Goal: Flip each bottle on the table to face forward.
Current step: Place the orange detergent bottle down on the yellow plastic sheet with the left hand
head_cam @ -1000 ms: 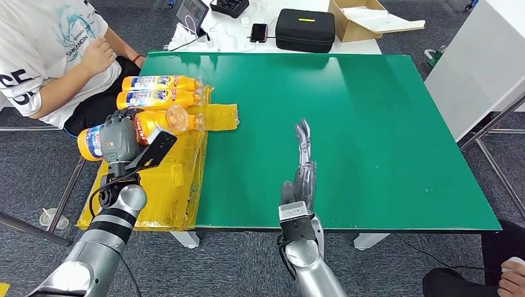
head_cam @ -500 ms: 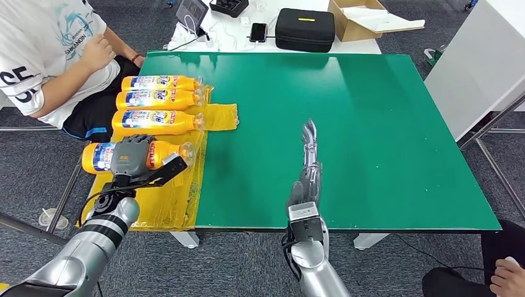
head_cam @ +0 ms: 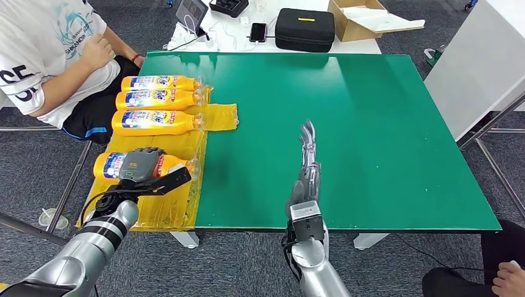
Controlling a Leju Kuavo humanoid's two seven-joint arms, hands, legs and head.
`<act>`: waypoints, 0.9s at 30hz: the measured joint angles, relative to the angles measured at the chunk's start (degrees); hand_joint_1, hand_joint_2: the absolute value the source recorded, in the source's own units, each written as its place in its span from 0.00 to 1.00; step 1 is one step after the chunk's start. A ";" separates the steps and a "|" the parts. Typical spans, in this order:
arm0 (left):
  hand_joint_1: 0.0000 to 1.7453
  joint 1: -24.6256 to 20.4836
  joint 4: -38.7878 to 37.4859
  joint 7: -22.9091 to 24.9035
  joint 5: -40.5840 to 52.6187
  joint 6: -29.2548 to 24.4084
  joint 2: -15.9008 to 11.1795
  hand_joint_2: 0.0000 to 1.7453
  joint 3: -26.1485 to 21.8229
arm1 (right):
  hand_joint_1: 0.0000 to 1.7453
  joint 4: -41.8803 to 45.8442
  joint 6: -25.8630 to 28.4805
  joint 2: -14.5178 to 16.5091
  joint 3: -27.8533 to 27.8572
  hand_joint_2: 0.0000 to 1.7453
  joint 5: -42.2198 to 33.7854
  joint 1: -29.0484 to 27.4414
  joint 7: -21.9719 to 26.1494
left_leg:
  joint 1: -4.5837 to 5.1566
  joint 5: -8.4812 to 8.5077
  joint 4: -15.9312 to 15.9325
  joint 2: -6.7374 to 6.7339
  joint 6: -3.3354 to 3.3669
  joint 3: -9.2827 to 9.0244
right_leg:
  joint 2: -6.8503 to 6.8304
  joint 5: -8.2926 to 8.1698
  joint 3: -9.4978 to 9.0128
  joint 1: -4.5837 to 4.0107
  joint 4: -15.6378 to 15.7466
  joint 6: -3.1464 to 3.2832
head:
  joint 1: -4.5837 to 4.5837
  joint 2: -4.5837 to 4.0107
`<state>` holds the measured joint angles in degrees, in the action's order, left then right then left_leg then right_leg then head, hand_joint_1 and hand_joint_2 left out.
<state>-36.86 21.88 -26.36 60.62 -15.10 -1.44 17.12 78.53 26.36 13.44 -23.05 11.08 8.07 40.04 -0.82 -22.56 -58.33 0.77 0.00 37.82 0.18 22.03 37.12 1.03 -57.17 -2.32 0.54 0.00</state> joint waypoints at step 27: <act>0.00 0.13 -0.86 -10.76 -11.98 21.78 -1.05 0.00 -1.69 | 0.00 -10.48 -5.17 2.07 0.76 0.00 -1.43 2.88 0.00 | 0.01 0.00 0.03 0.28 0.00 -0.38 | -0.14 0.04 -0.50 0.02 0.00 0.02 | 0.01 0.01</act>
<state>-36.73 21.02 -37.13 48.64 6.69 -2.49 15.43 68.06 21.19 15.51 -22.29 9.64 10.96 40.04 -0.81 -22.56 -58.30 1.04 0.00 37.44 0.04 22.08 36.62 1.05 -57.16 -2.30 0.55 0.01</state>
